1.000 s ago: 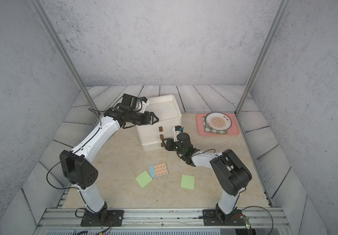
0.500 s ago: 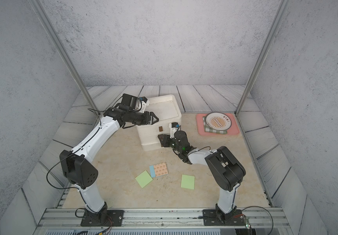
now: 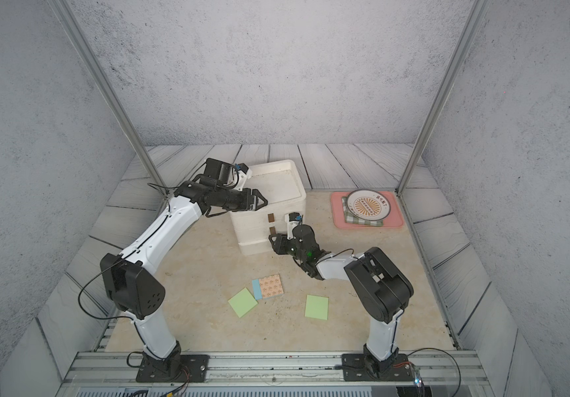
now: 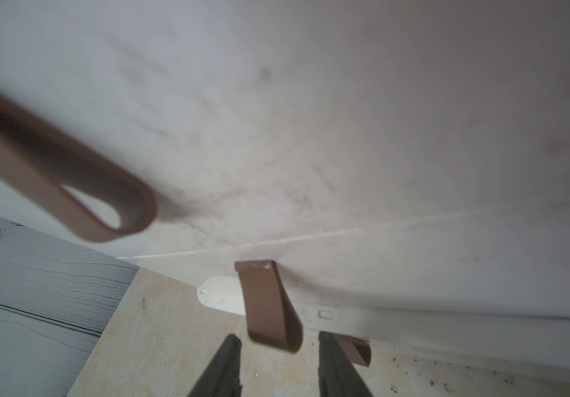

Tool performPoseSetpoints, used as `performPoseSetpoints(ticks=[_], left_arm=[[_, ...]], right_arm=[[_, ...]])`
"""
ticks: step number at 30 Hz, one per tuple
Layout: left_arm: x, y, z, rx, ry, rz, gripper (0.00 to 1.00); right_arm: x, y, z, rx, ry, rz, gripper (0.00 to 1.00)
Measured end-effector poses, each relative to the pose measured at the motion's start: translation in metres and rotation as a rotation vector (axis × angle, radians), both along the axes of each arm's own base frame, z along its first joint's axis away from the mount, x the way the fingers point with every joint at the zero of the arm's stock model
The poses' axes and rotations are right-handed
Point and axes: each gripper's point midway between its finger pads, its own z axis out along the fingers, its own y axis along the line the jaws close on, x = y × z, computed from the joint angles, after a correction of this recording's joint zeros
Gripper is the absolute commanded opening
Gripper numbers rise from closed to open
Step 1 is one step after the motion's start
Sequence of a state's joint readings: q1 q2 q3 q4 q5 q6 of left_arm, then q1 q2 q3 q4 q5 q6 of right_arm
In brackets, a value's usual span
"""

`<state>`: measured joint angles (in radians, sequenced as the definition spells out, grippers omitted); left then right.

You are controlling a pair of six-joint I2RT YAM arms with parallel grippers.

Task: Please put the sticky notes in the drawer by color
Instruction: Open the drawer in the storage box.

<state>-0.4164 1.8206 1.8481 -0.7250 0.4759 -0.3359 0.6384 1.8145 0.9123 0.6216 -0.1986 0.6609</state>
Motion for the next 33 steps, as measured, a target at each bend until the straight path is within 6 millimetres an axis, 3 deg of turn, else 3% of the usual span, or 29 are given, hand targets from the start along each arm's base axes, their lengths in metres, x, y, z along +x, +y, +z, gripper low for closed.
performPoseSetpoints(ticks=[5, 10, 14, 20, 25, 33], left_arm=[[0.000, 0.000, 0.000, -0.002, 0.000, -0.001, 0.72], [0.000, 0.000, 0.000, -0.006, 0.002, -0.004, 0.72], [0.000, 0.000, 0.000, -0.006, 0.001, -0.004, 0.72], [0.000, -0.001, -0.001, -0.007, 0.001, -0.004, 0.72], [0.003, -0.004, -0.003, -0.015, 0.001, -0.011, 0.72], [0.005, -0.007, -0.002, -0.032, -0.007, -0.020, 0.72]], right_arm=[[0.003, 0.003, 0.007, 0.003, -0.015, 0.004, 0.39], [0.005, 0.006, 0.013, 0.020, -0.015, 0.008, 0.14], [0.005, 0.006, 0.015, 0.035, -0.014, 0.006, 0.00], [-0.001, 0.002, 0.010, 0.038, -0.009, 0.004, 0.00], [-0.027, -0.013, 0.015, 0.044, 0.016, 0.013, 0.00], [-0.089, -0.041, 0.017, 0.036, 0.089, 0.036, 0.00]])
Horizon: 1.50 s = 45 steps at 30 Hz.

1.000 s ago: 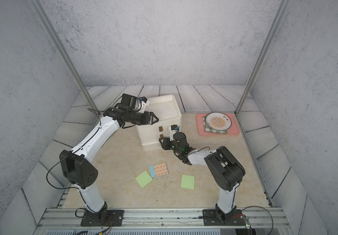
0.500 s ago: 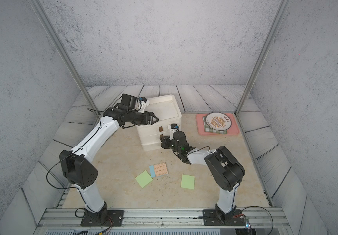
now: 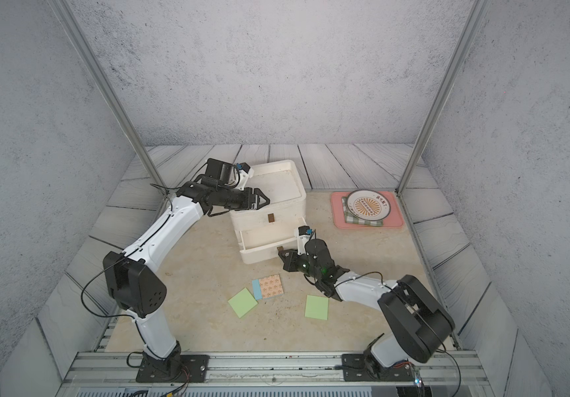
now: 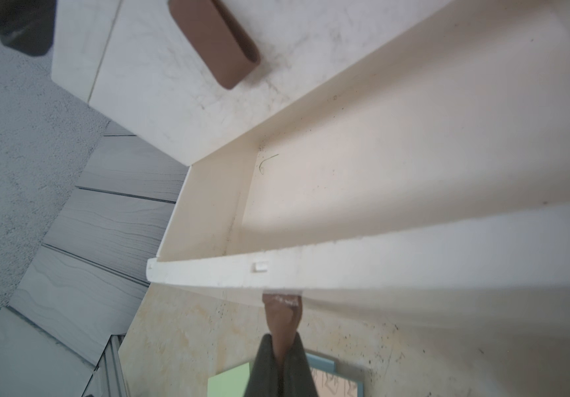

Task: Please put the sticky notes in the drawer by color
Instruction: Open the drawer in the storage box, then pick up the sticky notes from the center of the board.

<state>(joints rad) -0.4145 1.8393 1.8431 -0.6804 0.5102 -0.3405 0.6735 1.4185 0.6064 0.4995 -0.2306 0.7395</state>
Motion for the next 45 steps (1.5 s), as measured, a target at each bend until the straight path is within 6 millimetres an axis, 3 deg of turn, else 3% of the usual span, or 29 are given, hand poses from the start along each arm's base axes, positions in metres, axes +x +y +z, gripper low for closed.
performPoseSetpoints(ticks=[6, 10, 13, 18, 23, 26, 29, 32, 34, 35, 41, 45], left_arm=[[0.000, -0.003, 0.000, -0.010, 0.003, -0.011, 0.72], [0.000, -0.005, 0.001, -0.019, 0.005, -0.017, 0.72], [0.000, -0.005, 0.001, -0.020, 0.007, -0.016, 0.72], [-0.003, -0.003, 0.003, -0.014, 0.013, -0.011, 0.72], [-0.022, 0.014, 0.006, 0.035, 0.042, 0.021, 0.73], [-0.042, 0.032, 0.007, 0.075, 0.045, 0.053, 0.74], [-0.065, 0.056, 0.017, 0.084, 0.001, 0.099, 0.75], [-0.094, 0.088, 0.011, 0.087, -0.026, 0.173, 0.75], [-0.112, 0.105, -0.003, 0.080, -0.035, 0.222, 0.75], [-0.122, 0.112, -0.016, 0.078, -0.025, 0.241, 0.75], [-0.165, 0.128, -0.081, 0.074, 0.078, 0.296, 0.75], [-0.181, 0.132, -0.092, 0.034, 0.082, 0.313, 0.75]], right_arm=[[-0.028, -0.022, 0.005, -0.028, 0.023, -0.027, 0.05], [-0.042, -0.036, -0.002, -0.060, 0.053, -0.042, 0.37], [-0.049, -0.040, 0.001, -0.079, 0.050, -0.031, 0.48], [-0.056, -0.049, 0.019, -0.112, 0.031, -0.027, 0.52], [-0.069, -0.070, 0.027, -0.168, 0.030, -0.056, 0.53], [-0.082, -0.087, 0.012, -0.231, 0.076, -0.074, 0.55], [-0.099, -0.107, -0.018, -0.308, 0.155, -0.095, 0.62], [-0.115, -0.124, -0.049, -0.392, 0.255, -0.107, 0.74], [-0.124, -0.134, -0.063, -0.442, 0.314, -0.122, 0.95], [-0.127, -0.137, -0.068, -0.465, 0.337, -0.123, 0.97], [-0.136, -0.149, -0.095, -0.616, 0.453, -0.129, 0.99], [-0.138, -0.145, -0.103, -0.692, 0.489, -0.103, 0.99]])
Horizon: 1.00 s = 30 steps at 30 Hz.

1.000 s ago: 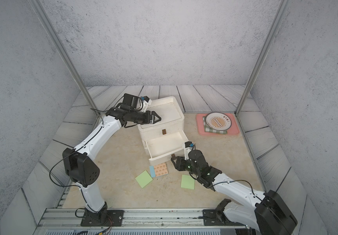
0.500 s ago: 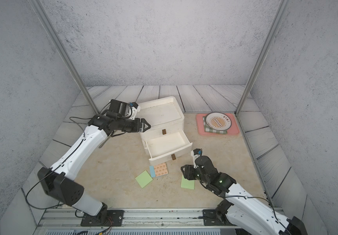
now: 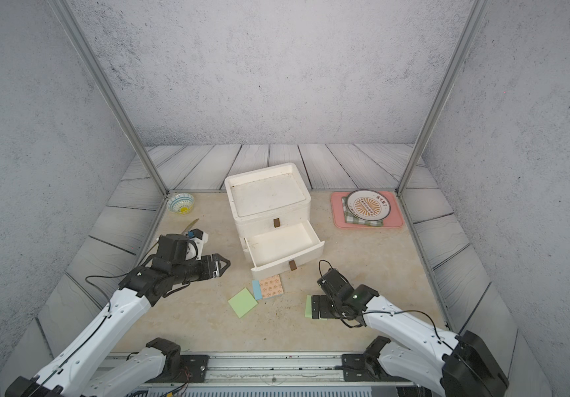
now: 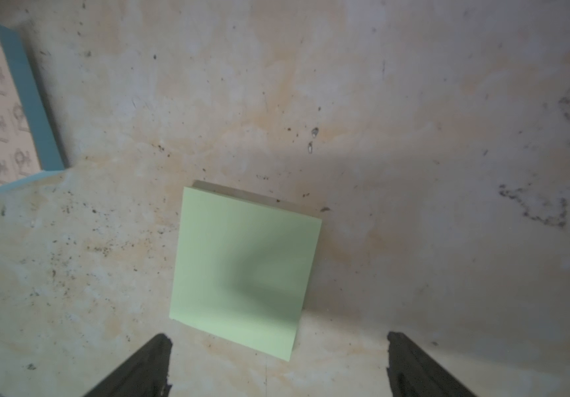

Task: Please put the sticky notes in the drawer by color
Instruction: Pick up the sticky notes from the center of the board.

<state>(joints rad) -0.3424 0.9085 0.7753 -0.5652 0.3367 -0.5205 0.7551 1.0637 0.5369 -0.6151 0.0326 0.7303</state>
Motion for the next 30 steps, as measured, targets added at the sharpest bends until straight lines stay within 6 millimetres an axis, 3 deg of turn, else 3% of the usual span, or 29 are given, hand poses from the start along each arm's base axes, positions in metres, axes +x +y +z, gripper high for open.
performPoseSetpoints(ticks=[5, 13, 21, 30], left_arm=[[-0.012, 0.001, 0.002, -0.051, -0.026, 0.011, 0.74], [-0.014, -0.006, -0.003, -0.097, 0.008, -0.001, 0.74], [-0.012, -0.014, -0.008, -0.130, 0.032, -0.018, 0.74], [-0.009, -0.021, -0.016, -0.148, 0.061, -0.033, 0.74]], right_arm=[[-0.001, 0.016, -0.007, -0.042, 0.024, 0.053, 0.99], [0.006, 0.036, -0.022, -0.116, 0.044, 0.086, 0.99], [0.018, 0.033, -0.014, -0.182, -0.007, 0.049, 0.99], [0.014, 0.025, -0.023, -0.206, 0.009, 0.023, 0.99]])
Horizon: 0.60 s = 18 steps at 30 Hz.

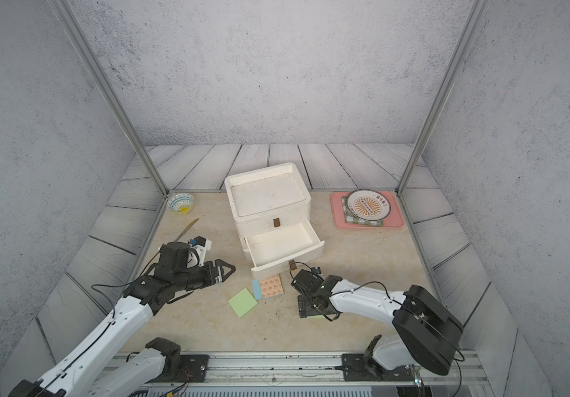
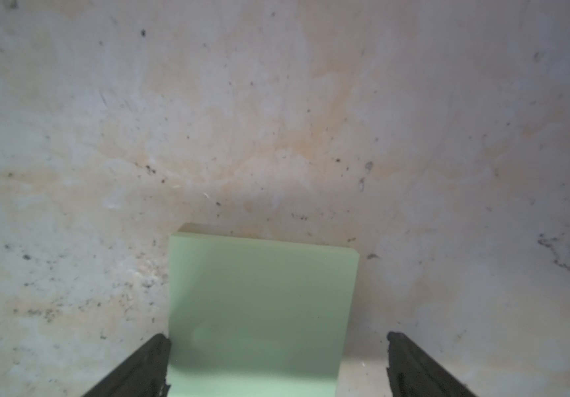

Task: Please put the sticky notes in the drawer by color
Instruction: Pick up the sticky notes from the center of the board.

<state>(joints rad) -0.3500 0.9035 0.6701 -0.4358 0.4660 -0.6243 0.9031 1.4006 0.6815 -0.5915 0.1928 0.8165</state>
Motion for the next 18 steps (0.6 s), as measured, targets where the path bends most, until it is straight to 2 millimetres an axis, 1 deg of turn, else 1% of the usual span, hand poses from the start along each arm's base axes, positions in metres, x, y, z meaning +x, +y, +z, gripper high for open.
performPoseSetpoints(ticks=[2, 5, 10, 14, 18], left_arm=[[0.000, -0.001, -0.001, -0.002, 0.005, -0.002, 0.74], [0.000, -0.001, -0.001, -0.002, 0.007, -0.003, 0.74], [-0.002, -0.001, -0.002, 0.001, 0.015, -0.005, 0.74], [-0.004, 0.001, -0.002, 0.001, 0.009, -0.002, 0.74], [-0.004, 0.001, -0.007, 0.003, 0.020, -0.001, 0.74]], right_arm=[[0.000, 0.003, -0.005, 0.008, 0.009, -0.001, 0.99], [0.004, 0.013, -0.006, 0.043, 0.003, 0.003, 0.97], [0.009, 0.017, -0.007, 0.050, -0.013, 0.004, 0.93], [0.010, 0.014, -0.007, 0.055, -0.038, -0.001, 0.87], [0.008, 0.010, -0.006, 0.083, -0.065, -0.005, 0.87]])
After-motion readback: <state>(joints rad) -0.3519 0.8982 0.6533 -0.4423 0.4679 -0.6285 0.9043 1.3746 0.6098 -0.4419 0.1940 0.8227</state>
